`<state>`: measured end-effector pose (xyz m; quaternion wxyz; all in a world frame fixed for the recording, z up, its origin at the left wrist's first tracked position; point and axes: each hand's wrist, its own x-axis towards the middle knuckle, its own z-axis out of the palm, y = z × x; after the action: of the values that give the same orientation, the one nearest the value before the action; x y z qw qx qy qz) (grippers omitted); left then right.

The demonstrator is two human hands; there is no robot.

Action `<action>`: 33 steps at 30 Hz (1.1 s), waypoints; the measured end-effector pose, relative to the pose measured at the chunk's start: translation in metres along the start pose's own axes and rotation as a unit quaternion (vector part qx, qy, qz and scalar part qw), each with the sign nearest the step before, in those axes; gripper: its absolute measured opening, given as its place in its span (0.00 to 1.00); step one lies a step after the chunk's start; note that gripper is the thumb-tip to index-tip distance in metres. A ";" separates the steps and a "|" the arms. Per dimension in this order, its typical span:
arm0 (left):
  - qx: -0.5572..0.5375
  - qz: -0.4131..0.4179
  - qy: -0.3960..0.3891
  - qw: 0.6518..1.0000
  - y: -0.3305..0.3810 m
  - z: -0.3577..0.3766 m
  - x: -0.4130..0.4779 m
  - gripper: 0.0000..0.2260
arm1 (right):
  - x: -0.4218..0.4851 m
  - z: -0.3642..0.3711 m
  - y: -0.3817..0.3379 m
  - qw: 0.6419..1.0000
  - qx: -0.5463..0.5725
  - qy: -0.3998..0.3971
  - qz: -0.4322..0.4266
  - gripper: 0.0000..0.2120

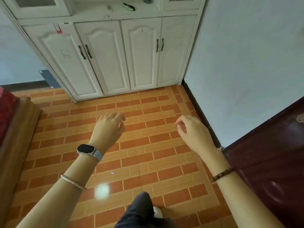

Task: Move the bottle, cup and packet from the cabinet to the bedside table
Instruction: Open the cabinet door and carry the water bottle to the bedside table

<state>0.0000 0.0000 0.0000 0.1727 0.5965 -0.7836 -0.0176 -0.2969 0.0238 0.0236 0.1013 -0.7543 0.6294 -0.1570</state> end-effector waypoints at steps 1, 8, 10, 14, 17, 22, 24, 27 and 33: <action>-0.008 0.001 -0.001 1.000 0.000 0.002 0.005 0.04 | 0.004 0.001 0.003 1.000 0.001 0.001 0.001 0.07; -0.017 0.001 0.000 1.000 -0.018 0.018 0.064 0.05 | 0.060 0.007 0.015 1.000 -0.006 -0.017 0.011 0.07; -0.018 -0.001 0.000 1.000 -0.028 0.024 0.087 0.05 | 0.085 0.011 0.016 1.000 -0.003 -0.018 0.014 0.07; -0.011 -0.001 -0.007 1.000 -0.058 0.034 0.136 0.05 | 0.145 0.017 0.014 1.000 -0.009 -0.006 0.019 0.06; -0.010 -0.004 -0.005 1.000 -0.084 0.034 0.171 0.05 | 0.189 0.017 0.008 1.000 -0.010 0.001 0.017 0.06; -0.004 0.013 0.000 1.000 -0.111 0.030 0.230 0.04 | 0.251 0.012 0.002 0.999 0.004 0.025 0.029 0.06; -0.004 0.014 0.001 1.000 -0.116 0.030 0.250 0.04 | 0.271 0.010 0.004 0.999 0.002 0.030 0.031 0.06; -0.007 0.023 0.006 1.000 -0.119 0.035 0.281 0.05 | 0.298 0.008 0.010 0.999 -0.002 0.030 0.037 0.06; -0.017 0.023 0.004 1.000 -0.119 0.057 0.349 0.06 | 0.361 0.009 0.037 0.999 0.008 0.032 0.037 0.06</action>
<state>0.0141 -0.3727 0.0058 0.1868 0.5749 -0.7962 -0.0244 -0.2705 -0.3373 0.0418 0.0934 -0.7242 0.6584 -0.1823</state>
